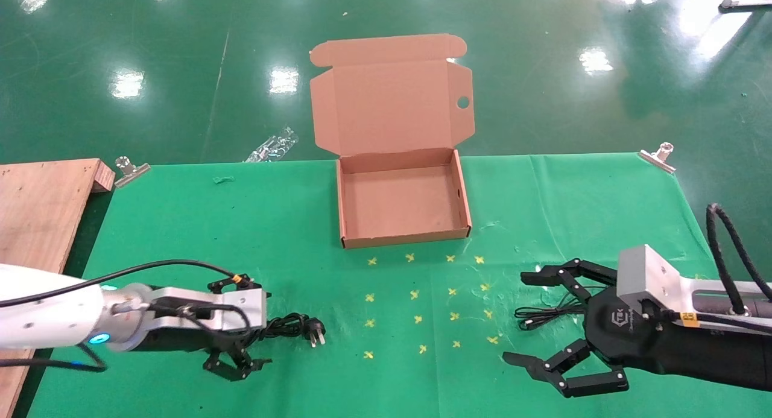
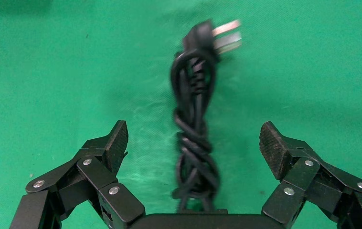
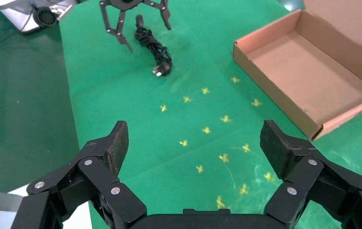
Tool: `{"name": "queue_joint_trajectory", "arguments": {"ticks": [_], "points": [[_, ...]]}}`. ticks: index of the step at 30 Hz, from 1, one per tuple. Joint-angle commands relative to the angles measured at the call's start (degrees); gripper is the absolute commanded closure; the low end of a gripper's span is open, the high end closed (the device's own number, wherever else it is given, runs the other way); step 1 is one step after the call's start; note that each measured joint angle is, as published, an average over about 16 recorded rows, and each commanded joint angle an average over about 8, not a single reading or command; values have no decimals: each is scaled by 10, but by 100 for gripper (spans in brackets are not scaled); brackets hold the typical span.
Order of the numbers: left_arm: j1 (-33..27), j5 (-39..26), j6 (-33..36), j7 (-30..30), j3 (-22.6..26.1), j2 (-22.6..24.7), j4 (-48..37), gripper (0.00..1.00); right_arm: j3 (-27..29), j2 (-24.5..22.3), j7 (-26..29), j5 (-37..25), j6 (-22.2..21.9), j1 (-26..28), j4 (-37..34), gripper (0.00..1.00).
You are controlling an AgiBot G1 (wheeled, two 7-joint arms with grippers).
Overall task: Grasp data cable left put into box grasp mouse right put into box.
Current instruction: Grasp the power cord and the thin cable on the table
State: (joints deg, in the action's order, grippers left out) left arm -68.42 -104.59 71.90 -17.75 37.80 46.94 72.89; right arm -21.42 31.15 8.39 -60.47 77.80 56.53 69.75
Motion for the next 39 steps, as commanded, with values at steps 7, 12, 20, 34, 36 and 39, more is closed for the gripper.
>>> {"name": "queue_joint_trajectory", "arguments": {"ticks": [7, 12, 20, 34, 36, 39], "points": [[-17, -67, -12, -29, 24, 41, -31, 0, -2, -3, -1, -9, -6, -4, -6, 0], [-21, -88, -10, -35, 33, 47, -33, 0, -6, -6, -1, -24, -12, -5, -6, 0], [-21, -100, -9, -45, 37, 49, -29, 0, -45, -1, -6, -137, -26, 23, -12, 0], [-20, -101, -9, -47, 37, 49, -26, 0, -134, 125, -62, -372, -69, 155, -179, 0], [-20, -101, -9, -47, 37, 49, -26, 0, -138, 141, -75, -382, -74, 169, -209, 0], [-20, -101, -9, -47, 37, 49, -26, 0, -142, 161, -91, -391, -82, 184, -248, 0]]}}
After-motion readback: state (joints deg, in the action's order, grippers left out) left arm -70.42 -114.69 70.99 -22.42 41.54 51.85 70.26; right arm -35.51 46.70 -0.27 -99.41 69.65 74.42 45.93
